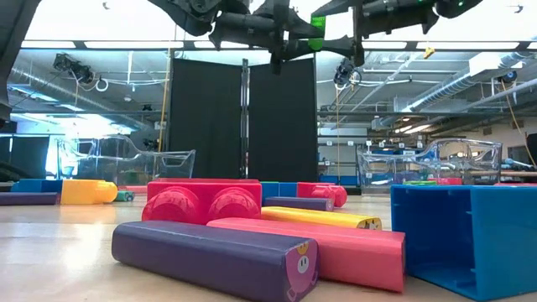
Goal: Sort blocks by size
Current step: Put the green 2 stud game piece into the top right transparent bin
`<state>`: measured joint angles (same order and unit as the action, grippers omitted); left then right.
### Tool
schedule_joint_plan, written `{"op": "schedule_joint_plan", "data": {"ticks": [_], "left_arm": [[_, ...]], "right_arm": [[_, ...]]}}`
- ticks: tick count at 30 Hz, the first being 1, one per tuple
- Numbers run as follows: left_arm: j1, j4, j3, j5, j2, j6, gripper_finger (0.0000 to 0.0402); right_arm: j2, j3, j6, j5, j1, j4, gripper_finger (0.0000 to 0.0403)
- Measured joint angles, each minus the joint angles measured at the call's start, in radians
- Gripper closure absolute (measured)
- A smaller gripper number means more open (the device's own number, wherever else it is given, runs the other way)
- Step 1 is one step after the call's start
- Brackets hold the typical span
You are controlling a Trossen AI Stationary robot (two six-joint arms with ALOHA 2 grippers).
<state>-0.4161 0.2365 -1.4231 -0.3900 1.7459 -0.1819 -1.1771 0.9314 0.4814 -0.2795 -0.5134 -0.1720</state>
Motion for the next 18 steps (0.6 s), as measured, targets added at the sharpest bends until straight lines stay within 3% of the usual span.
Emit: {"op": "schedule_joint_plan", "data": {"ticks": [8,18], "left_arm": [[-0.022,0.006,0.000,-0.060,0.002,-0.093,0.0236],[-0.021,0.009,0.000,-0.069,0.002,-0.148,0.0236]], "right_arm": [[-0.016,0.000,-0.111,0.001,-0.008,-0.039,0.0059],[-0.016,0.000,-0.137,-0.001,-0.002,-0.039,0.0137]]}}
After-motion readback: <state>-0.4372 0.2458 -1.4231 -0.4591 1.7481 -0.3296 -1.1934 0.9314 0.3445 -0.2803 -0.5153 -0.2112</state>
